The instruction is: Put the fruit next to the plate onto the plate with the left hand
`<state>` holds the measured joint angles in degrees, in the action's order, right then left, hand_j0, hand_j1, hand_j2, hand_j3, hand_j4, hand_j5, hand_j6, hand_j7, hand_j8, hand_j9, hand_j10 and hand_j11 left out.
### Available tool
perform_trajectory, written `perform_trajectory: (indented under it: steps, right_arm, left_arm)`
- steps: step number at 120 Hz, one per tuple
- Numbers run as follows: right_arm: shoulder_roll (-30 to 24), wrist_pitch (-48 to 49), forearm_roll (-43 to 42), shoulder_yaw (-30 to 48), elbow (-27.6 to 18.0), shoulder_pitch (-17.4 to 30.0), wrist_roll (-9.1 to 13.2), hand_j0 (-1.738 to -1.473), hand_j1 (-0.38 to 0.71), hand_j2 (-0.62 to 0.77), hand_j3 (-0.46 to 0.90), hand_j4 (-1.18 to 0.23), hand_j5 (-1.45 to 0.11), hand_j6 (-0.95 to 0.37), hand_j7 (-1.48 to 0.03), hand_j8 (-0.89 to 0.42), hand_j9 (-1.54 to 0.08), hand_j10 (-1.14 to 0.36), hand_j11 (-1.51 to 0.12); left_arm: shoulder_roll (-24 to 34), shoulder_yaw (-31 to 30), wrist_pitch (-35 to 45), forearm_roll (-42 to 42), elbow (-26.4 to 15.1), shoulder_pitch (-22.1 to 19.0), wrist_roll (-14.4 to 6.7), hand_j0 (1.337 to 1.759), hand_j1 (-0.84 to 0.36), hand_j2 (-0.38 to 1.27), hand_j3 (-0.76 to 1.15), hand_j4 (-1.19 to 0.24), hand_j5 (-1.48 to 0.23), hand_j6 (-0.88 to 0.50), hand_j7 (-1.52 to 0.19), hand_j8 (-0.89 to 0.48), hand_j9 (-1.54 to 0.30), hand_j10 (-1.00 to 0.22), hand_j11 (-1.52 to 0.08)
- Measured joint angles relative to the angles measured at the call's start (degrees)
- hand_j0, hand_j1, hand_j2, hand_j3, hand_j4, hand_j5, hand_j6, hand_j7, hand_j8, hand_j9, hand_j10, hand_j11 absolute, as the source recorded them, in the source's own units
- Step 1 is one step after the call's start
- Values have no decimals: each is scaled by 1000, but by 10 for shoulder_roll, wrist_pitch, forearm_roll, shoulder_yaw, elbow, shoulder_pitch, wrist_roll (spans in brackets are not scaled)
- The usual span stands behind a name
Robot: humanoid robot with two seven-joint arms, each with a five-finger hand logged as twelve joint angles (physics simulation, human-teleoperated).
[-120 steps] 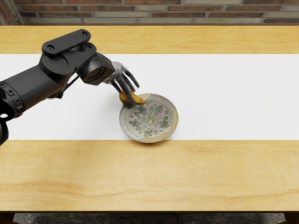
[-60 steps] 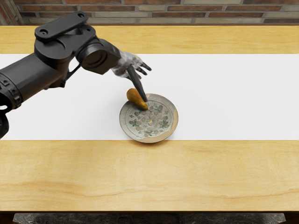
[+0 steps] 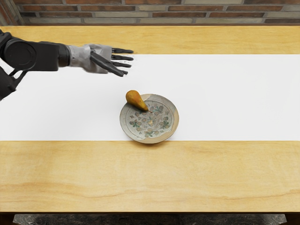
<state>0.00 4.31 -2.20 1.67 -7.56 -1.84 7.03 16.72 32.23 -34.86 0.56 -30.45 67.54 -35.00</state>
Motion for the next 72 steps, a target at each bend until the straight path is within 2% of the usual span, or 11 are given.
perform_trajectory:
  steps: [14, 25, 36, 61, 72]
  right_arm:
    - [0, 0, 0, 0, 0, 0, 0, -1658, -349, 0, 0, 0, 0, 0, 0, 0, 0, 0, 0]
    - [0, 0, 0, 0, 0, 0, 0, -1658, -349, 0, 0, 0, 0, 0, 0, 0, 0, 0, 0]
    - [0, 0, 0, 0, 0, 0, 0, -1658, -349, 0, 0, 0, 0, 0, 0, 0, 0, 0, 0]
    - [0, 0, 1, 1, 0, -3, 0, -1658, -349, 0, 0, 0, 0, 0, 0, 0, 0, 0, 0]
    - [0, 0, 0, 0, 1, -3, 0, -1658, -349, 0, 0, 0, 0, 0, 0, 0, 0, 0, 0]
  left_arm:
    - [31, 14, -1, -52, 0, -35, 0, 1658, 347, 1, 0, -1, -4, -1, -4, 0, -4, -1, -4]
    - [79, 21, -1, -86, 1, -62, 0, 1658, 348, 1, 0, 0, -2, 0, -2, 0, -2, 0, -2]
    - [91, 26, -2, -104, 1, -100, 0, 1658, 348, 0, 0, 1, -1, 2, -1, 2, -1, 1, -2]
    - [160, 32, -2, -136, 1, -114, 0, 1658, 348, 0, 0, 2, 0, 3, 0, 3, 0, 2, 0]
    - [164, 32, -2, -144, 1, -119, 0, 1658, 348, 0, 0, 3, 0, 4, 0, 4, 0, 3, 0]
